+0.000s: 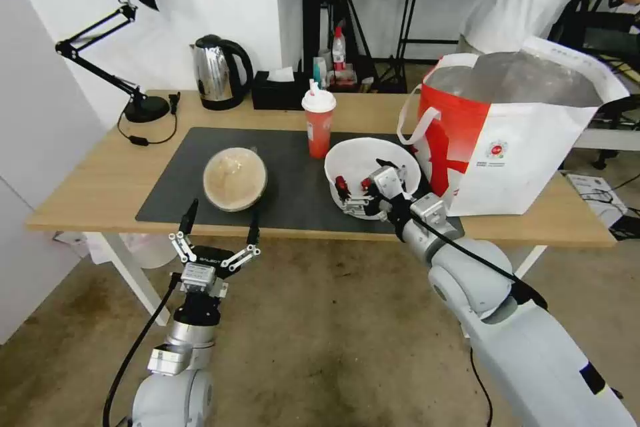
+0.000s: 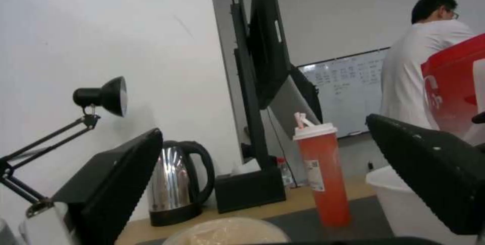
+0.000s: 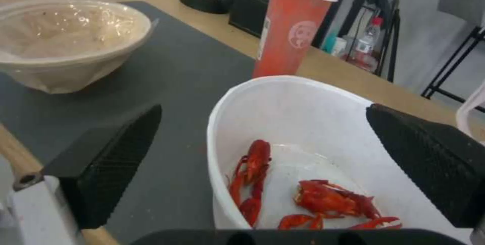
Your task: Pick up the trash from the table and place it into the takeout bag.
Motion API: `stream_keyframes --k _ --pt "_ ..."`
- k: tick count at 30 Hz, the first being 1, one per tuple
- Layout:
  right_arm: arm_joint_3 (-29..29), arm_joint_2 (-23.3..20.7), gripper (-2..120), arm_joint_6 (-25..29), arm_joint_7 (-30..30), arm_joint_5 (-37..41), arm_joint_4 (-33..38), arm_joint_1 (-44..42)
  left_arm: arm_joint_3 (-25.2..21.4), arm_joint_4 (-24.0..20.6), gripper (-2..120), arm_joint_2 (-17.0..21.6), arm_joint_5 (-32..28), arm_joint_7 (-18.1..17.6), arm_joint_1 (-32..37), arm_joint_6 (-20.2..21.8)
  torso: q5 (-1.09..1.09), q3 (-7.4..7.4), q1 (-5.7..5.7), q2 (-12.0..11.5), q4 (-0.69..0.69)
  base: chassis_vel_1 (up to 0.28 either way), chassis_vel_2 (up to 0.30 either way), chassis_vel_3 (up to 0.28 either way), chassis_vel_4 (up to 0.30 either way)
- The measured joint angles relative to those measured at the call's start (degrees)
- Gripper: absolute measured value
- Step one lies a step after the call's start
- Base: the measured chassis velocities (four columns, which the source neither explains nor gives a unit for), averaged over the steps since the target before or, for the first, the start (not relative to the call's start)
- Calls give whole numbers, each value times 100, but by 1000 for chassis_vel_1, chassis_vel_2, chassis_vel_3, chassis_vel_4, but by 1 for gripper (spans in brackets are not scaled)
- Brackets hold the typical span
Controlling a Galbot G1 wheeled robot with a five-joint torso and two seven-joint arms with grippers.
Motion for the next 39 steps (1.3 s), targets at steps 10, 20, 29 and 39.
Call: stream_keyframes --k 10,20,29,39 --pt "-119 -6 100 19 -23 -79 -215 105 -21 0 100 0 -6 5 14 -16 0 0 0 0 0 0 0 0 0" --pt "-292 28 100 -3 -25 -86 -593 274 -64 11 100 -1 -23 11 13 -30 0 0 0 0 0 0 0 0 0" --pt "-419 65 98 -4 -128 -207 -800 403 -91 35 100 -1 -34 11 -5 -36 0 0 0 0 0 0 0 0 0" --pt "-442 47 78 -15 -282 -290 -810 401 -91 62 100 -1 -38 11 -20 -40 0 0 0 0 0 0 0 0 0"
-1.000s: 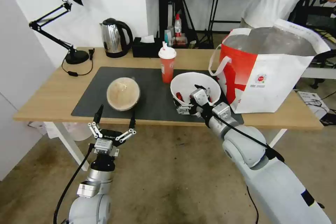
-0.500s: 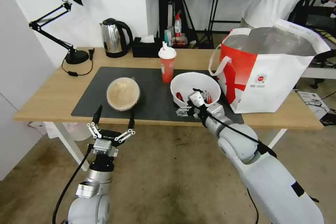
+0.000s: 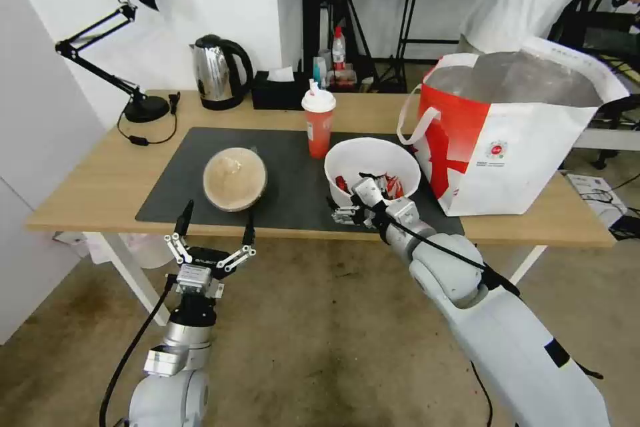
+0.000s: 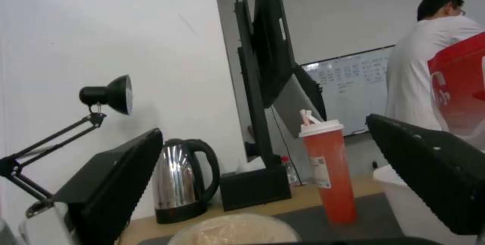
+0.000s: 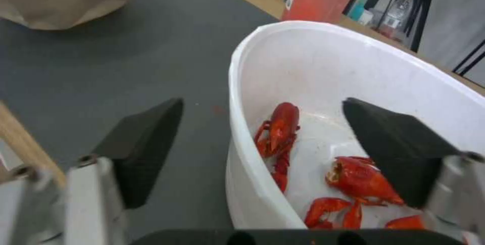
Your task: Pick up the trash from the table and place it into the takeout bag.
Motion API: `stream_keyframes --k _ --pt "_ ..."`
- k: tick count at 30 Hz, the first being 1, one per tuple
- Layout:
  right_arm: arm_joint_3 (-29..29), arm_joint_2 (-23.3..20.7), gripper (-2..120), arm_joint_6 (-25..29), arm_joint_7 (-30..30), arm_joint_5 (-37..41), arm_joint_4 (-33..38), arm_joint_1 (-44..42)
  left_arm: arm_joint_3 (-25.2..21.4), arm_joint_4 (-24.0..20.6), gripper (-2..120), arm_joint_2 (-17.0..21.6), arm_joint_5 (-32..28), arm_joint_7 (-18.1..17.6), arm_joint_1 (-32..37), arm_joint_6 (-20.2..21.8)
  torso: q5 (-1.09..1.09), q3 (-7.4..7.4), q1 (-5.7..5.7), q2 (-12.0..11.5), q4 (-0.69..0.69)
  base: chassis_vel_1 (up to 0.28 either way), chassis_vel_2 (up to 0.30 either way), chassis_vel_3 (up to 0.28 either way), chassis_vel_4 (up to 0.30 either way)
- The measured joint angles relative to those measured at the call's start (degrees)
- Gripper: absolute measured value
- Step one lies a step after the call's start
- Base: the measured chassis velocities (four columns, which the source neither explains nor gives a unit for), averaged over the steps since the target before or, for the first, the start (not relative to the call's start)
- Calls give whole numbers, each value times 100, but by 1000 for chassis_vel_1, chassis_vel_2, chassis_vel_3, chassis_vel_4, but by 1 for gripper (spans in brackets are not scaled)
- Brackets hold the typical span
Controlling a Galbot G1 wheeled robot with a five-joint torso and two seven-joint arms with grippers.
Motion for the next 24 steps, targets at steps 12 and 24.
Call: stream_keyframes --k 12,24 --pt "-12 27 34 5 13 4 1 -22 -4 -8 100 0 11 0 2 -34 0 0 0 0 0 0 0 0 0" --pt "-22 68 0 37 50 19 39 -80 -41 -51 100 -1 34 4 9 -119 0 0 0 0 0 0 0 0 0"
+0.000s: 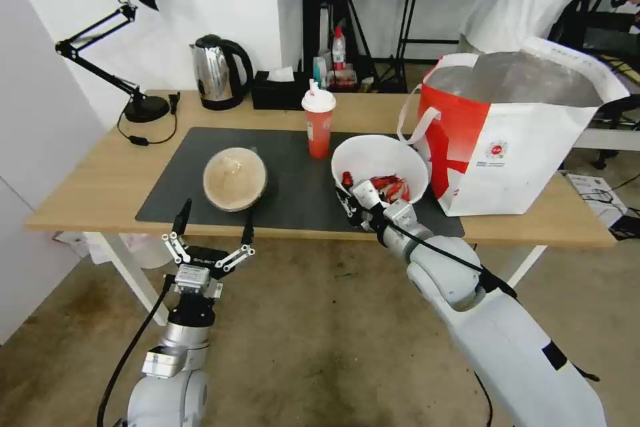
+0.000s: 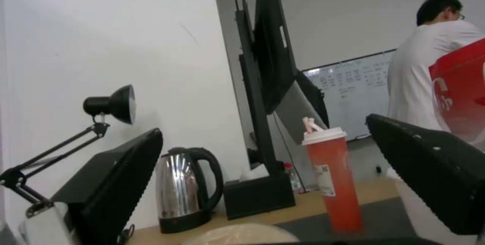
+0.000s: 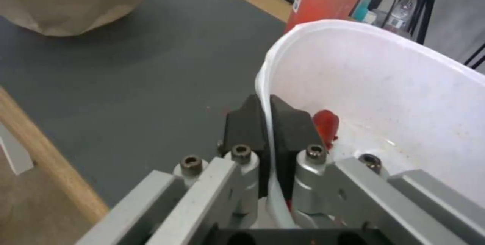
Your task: Pick up the trash from the table and place it into the takeout bag.
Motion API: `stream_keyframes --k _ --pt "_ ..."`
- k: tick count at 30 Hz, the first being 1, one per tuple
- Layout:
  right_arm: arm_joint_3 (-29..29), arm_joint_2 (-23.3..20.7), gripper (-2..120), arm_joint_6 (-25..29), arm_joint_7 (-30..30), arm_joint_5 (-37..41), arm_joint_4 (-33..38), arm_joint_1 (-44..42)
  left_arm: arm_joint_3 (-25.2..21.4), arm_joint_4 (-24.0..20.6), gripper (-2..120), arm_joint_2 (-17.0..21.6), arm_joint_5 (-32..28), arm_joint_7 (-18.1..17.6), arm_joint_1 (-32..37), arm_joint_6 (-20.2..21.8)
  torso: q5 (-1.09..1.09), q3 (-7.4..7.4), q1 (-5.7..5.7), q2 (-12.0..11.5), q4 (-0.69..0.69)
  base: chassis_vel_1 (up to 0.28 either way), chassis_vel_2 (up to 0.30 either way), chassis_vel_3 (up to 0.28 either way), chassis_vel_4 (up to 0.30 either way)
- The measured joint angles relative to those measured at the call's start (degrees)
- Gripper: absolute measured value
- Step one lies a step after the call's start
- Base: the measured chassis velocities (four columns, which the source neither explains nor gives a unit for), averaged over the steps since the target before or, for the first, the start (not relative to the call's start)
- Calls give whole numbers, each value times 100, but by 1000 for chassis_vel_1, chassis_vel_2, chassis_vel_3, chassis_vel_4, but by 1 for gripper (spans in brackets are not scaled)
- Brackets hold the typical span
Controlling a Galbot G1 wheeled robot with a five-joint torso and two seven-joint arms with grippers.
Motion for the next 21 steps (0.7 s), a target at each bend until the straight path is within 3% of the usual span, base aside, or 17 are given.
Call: stream_keyframes --k 21 --pt "-87 -87 0 22 -15 8 177 11 -56 -23 100 0 63 -14 15 -116 1 0 0 0 0 0 0 0 0"
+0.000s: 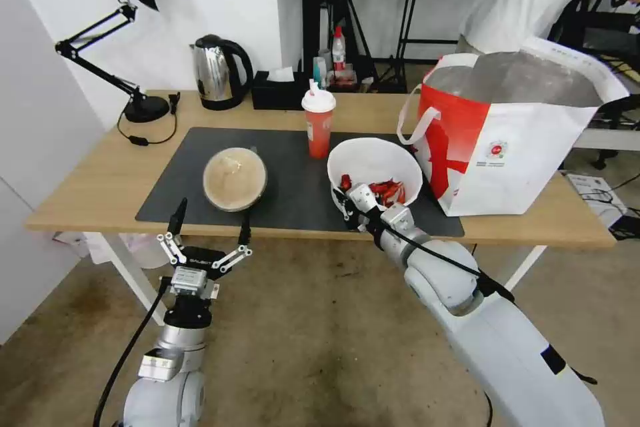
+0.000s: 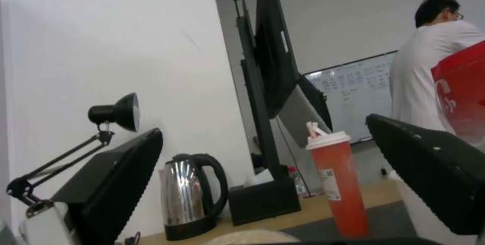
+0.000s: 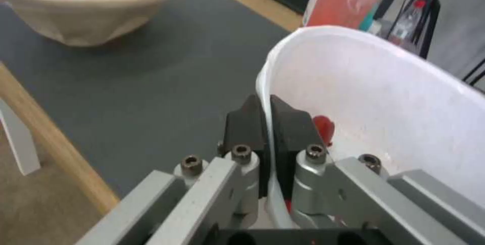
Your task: Pick up the trash from the table and place it into the takeout bag.
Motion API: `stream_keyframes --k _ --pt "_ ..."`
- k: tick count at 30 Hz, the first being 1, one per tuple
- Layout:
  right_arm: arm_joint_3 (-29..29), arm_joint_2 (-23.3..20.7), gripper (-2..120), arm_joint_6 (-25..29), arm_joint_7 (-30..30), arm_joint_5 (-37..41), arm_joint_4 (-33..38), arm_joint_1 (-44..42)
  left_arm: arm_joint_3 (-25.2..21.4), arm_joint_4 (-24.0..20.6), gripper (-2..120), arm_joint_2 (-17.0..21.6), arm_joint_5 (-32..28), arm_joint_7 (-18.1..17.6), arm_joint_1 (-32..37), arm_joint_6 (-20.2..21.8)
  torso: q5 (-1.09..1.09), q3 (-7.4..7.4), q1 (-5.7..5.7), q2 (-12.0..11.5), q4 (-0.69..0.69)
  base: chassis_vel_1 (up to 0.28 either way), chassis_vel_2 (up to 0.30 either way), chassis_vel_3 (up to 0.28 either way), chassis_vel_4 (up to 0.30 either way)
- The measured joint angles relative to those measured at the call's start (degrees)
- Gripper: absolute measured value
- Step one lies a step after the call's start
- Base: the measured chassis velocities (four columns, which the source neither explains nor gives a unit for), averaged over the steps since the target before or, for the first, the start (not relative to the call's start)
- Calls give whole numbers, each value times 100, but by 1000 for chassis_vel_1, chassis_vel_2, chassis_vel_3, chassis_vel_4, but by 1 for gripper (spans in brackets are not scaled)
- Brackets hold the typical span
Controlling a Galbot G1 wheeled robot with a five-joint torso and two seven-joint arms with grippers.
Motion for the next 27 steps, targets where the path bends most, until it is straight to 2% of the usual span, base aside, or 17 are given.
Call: stream_keyframes --k 12,27 --pt "39 -531 0 -40 -297 157 729 247 40 69 100 -4 -8 -12 -33 5 -1 0 0 0 0 0 0 0 0" --pt "201 -964 0 -40 -649 557 1174 680 100 147 100 -9 -2 -17 -93 25 -1 0 0 0 0 0 0 0 0"
